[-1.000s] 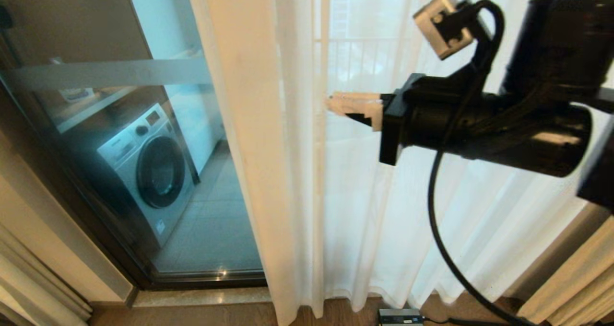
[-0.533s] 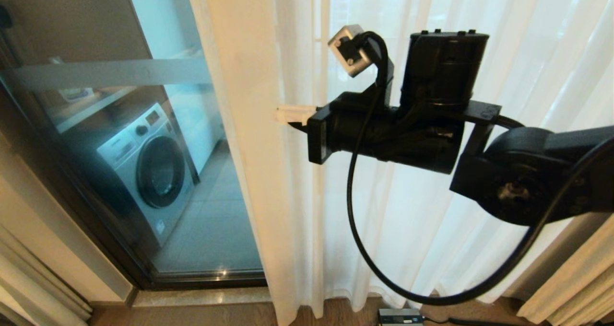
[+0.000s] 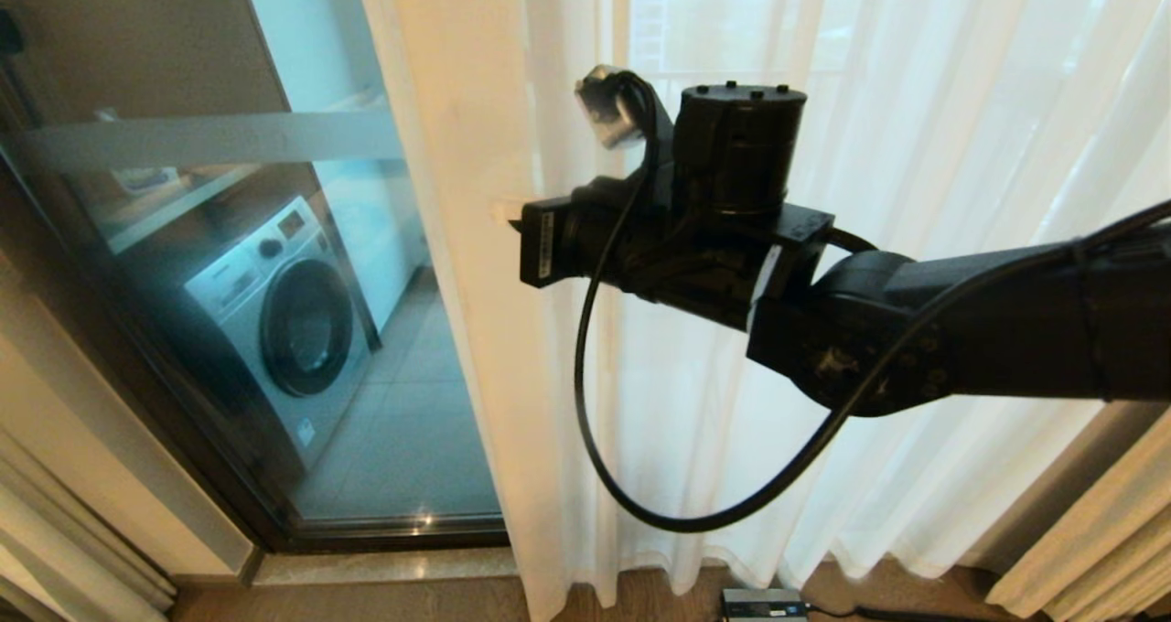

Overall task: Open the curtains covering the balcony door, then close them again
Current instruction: Pull the inner curtains open on both sides

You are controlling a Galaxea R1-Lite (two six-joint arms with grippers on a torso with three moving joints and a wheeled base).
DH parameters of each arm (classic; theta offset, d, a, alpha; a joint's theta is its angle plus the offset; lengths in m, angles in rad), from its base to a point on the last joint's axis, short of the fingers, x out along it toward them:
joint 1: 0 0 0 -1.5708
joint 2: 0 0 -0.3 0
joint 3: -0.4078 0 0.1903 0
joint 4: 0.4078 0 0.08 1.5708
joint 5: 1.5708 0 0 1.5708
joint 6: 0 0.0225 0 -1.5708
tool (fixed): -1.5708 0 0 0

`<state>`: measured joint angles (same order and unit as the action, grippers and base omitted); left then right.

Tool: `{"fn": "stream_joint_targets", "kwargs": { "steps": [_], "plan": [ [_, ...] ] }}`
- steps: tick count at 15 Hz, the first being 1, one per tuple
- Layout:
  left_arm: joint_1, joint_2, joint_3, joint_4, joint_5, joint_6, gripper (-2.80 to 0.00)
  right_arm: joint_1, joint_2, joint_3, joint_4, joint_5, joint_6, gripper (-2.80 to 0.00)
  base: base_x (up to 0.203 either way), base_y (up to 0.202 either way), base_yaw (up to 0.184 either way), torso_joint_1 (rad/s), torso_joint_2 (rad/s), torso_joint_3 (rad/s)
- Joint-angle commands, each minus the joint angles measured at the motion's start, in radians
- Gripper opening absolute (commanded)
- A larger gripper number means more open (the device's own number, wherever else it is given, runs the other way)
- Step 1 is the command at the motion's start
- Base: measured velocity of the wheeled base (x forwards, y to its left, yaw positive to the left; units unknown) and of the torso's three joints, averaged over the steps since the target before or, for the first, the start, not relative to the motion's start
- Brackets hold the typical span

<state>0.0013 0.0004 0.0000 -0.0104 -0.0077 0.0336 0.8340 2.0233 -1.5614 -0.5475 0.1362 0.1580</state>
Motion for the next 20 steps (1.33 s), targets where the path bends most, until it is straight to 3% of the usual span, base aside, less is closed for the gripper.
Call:
{"fn": "stream_joint_targets", "kwargs": {
  "steps": [1,6,7,11,15,20],
  "plan": [
    [0.000,0.000,0.000,0.000,0.000,0.000,-2.80,0.013,0.040,-0.033,-0.002,-0.004,0.022,-2.80,0.000,0.000,0.000,0.000,0.00,0.000],
    [0.000,0.000,0.000,0.000,0.000,0.000,-2.80,0.027,0.060,-0.042,-0.003,-0.007,0.040,-2.80,0.000,0.000,0.000,0.000,0.00,0.000],
    [0.000,0.000,0.000,0.000,0.000,0.000,-2.80,0.032,0.067,-0.043,-0.005,-0.008,0.044,0.00,0.000,0.000,0.000,0.000,0.00,0.000],
    [0.000,0.000,0.000,0.000,0.000,0.000,-2.80,0.038,0.113,-0.072,-0.012,-0.030,0.014,0.00,0.000,0.000,0.000,0.000,0.00,0.000],
    [0.000,0.000,0.000,0.000,0.000,0.000,-2.80,0.044,0.211,-0.168,-0.017,-0.180,-0.037,0.00,0.000,0.000,0.000,0.000,0.00,0.000],
    [0.000,0.000,0.000,0.000,0.000,0.000,-2.80,0.049,0.310,-0.284,-0.062,-0.211,-0.097,0.00,0.000,0.000,0.000,0.000,0.00,0.000]
  ]
}}
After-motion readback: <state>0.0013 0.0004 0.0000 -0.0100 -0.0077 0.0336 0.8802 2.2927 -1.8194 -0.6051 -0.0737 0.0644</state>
